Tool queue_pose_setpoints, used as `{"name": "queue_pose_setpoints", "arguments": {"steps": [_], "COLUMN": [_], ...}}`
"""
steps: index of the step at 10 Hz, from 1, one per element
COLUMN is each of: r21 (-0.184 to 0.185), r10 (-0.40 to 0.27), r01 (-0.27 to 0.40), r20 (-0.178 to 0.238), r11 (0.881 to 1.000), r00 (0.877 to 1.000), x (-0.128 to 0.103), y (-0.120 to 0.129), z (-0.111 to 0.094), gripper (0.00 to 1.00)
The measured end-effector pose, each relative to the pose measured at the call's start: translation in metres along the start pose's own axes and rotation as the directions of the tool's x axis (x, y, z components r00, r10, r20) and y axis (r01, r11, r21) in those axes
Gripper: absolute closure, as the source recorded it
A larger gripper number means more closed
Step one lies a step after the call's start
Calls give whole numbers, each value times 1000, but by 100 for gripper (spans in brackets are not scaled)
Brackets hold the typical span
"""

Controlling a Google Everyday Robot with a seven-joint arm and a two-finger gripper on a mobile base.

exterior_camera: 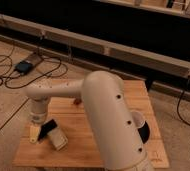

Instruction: Push the eraser across the table

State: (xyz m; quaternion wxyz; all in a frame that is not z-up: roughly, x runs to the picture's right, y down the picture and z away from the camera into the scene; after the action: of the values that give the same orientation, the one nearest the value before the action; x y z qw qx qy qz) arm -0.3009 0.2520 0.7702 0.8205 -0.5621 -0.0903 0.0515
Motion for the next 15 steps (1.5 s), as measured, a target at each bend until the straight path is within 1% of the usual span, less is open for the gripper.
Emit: {"name": "queue_pose_setpoints", "arguments": {"steps": [3, 6, 9, 10, 11, 12, 13, 14, 15], "r21": [-6, -10, -18, -18, -15, -6, 18, 27, 27], "r10": [-9, -7, -8, -10, -15, -19, -28, -29, -32], "r01": [9, 7, 8, 11, 16, 20, 27, 25, 29], "r20": [17, 22, 20, 28, 43, 70, 116, 129, 130], "r11": [1000, 1000, 1000, 1000, 1000, 1000, 999, 999, 999], "r00": [1000, 1000, 1000, 1000, 999, 997, 993, 991, 991], "x": [0, 8, 13, 12, 10, 6, -1, -1, -3], "y": [23, 43, 55, 57, 57, 55, 49, 46, 47], "z": [3, 2, 0, -2, -6, -12, -27, -31, -31], "gripper": [20, 20, 20, 20, 20, 20, 20, 20, 20]}}
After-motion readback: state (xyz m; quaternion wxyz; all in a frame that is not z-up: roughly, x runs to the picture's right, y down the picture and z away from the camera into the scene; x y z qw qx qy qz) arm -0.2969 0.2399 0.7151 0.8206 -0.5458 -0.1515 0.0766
